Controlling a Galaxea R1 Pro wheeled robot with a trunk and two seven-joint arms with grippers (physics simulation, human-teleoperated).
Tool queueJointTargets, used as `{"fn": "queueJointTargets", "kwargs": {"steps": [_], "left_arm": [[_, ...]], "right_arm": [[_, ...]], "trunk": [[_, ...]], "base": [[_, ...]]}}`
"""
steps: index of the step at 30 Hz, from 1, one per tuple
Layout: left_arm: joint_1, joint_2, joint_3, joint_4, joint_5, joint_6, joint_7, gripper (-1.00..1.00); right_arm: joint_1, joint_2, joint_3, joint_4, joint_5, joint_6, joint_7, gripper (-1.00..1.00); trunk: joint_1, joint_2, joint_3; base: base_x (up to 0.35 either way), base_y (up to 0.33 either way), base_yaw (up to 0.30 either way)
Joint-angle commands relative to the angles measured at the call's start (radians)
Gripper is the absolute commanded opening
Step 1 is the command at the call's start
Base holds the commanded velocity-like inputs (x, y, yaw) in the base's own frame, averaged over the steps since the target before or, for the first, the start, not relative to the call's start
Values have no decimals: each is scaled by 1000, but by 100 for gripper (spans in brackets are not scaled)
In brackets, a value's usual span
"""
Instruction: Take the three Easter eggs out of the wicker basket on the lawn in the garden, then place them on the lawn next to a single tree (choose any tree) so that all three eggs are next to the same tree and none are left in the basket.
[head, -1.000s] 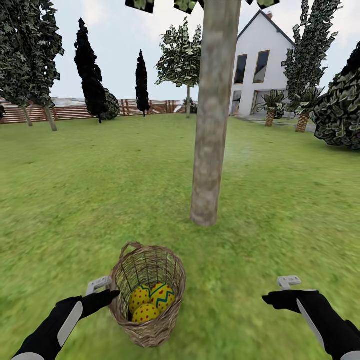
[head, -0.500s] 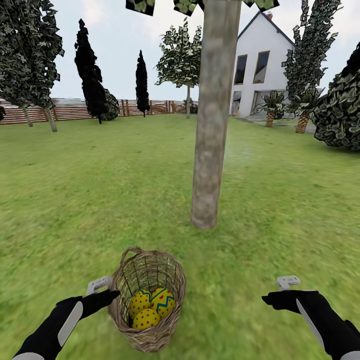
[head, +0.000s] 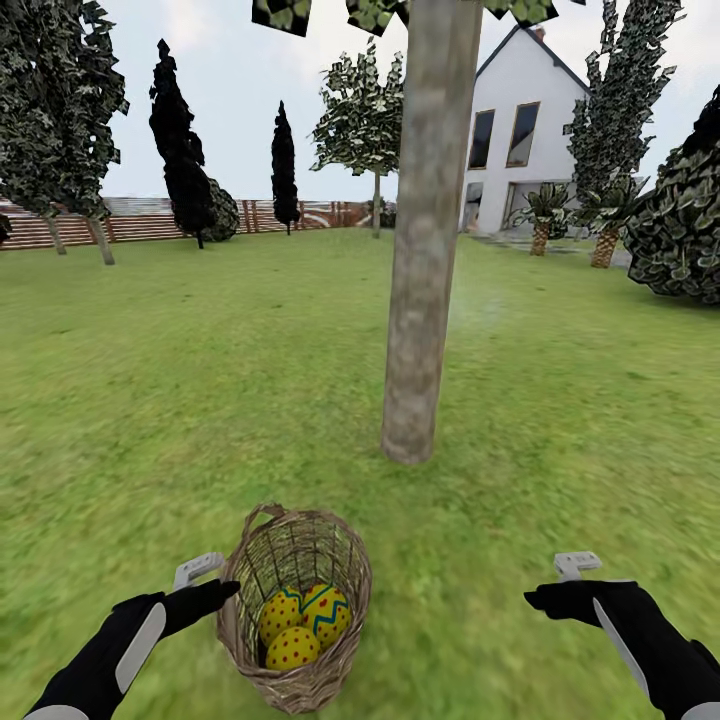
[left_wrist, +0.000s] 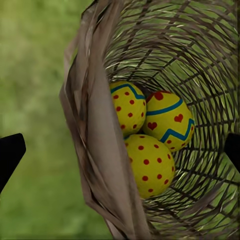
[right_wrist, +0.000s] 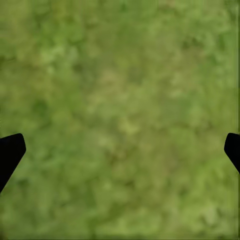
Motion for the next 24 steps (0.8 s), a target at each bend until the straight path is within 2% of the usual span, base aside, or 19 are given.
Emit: {"fn": "queueJointTargets", "kwargs": {"steps": [1,19,24], "left_arm": [[-1,0,3,-1,3,7,-3,100],[0,-1,3,-1,3,7,-3,100],[0,-5,3,-1,3,7,-3,100]], "right_arm": [[0,0,0,-1,0,5,3,100],[0,-1,0,-1,0,5,3,100],[-1,-1,0,-1,-1,5,3,100]], "trunk": [[-4,7,2],[-73,133,59],[-73,133,59]], "base": [[0,0,0],[0,0,0],[0,0,0]]}}
